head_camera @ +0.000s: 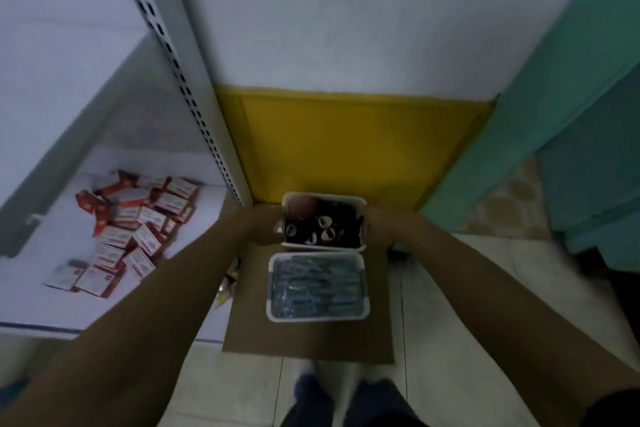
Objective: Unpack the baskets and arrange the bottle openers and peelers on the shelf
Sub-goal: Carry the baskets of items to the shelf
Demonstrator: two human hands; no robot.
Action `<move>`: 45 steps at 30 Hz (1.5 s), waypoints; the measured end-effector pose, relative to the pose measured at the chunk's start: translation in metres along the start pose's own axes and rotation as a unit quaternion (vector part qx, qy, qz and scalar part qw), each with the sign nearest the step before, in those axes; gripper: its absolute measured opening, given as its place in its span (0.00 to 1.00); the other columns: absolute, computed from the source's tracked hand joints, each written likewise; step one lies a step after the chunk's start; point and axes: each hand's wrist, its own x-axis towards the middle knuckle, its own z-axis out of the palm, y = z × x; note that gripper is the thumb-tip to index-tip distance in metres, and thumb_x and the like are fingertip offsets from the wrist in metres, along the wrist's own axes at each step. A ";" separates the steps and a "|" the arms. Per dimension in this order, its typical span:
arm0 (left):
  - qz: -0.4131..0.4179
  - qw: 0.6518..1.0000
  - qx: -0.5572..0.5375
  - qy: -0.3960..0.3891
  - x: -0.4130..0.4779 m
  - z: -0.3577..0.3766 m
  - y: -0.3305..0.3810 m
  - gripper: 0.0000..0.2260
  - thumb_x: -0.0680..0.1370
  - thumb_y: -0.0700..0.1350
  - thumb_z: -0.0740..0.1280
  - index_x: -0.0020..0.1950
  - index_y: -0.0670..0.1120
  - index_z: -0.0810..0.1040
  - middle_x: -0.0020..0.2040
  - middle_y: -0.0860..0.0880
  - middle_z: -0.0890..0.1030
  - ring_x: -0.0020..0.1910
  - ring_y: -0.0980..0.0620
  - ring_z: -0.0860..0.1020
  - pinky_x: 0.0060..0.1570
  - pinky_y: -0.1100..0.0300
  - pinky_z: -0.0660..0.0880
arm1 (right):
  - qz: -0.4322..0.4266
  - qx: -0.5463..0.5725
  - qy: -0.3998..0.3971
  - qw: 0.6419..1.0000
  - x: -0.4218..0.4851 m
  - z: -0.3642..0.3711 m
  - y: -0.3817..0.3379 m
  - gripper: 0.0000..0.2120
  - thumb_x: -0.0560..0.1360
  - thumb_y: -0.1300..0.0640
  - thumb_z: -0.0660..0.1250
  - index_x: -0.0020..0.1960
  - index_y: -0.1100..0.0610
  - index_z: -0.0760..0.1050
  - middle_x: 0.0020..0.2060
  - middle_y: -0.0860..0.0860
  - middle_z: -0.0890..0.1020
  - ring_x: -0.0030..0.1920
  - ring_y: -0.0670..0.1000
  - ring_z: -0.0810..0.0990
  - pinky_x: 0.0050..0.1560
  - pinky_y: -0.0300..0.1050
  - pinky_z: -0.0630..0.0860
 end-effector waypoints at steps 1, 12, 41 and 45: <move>-0.015 0.999 -0.022 -0.020 0.008 0.022 -0.010 0.29 0.80 0.54 0.61 0.77 0.45 0.56 0.74 0.43 0.63 0.71 0.44 0.65 0.64 0.56 0.63 | -0.012 0.026 -0.021 0.999 0.012 0.021 0.009 0.11 0.78 0.52 0.66 0.57 0.57 0.73 0.52 0.54 0.77 0.55 0.56 0.76 0.55 0.49 0.75; -0.234 0.897 -0.374 -0.039 0.065 0.178 -0.033 0.40 0.76 0.55 0.67 0.77 0.39 0.50 0.76 0.40 0.58 0.74 0.42 0.59 0.71 0.51 0.60 | -0.002 0.446 -0.089 0.890 0.075 0.164 0.051 0.24 0.70 0.73 0.68 0.65 0.67 0.70 0.57 0.58 0.78 0.53 0.48 0.80 0.52 0.35 0.77; 0.013 0.845 -0.483 -0.228 0.048 0.179 0.017 0.20 0.70 0.40 0.74 0.61 0.43 0.75 0.58 0.45 0.79 0.48 0.56 0.81 0.44 0.65 0.77 | 0.388 0.705 0.109 0.583 -0.072 0.250 -0.023 0.33 0.64 0.46 0.78 0.60 0.66 0.75 0.56 0.60 0.81 0.52 0.55 0.81 0.50 0.47 0.79; 0.091 0.871 -0.406 -0.262 0.025 0.190 0.061 0.21 0.72 0.36 0.72 0.64 0.42 0.74 0.58 0.45 0.79 0.44 0.64 0.80 0.38 0.71 0.76 | 0.426 0.732 0.143 0.513 -0.131 0.287 -0.038 0.39 0.63 0.45 0.79 0.65 0.66 0.71 0.59 0.61 0.78 0.59 0.60 0.79 0.60 0.55 0.76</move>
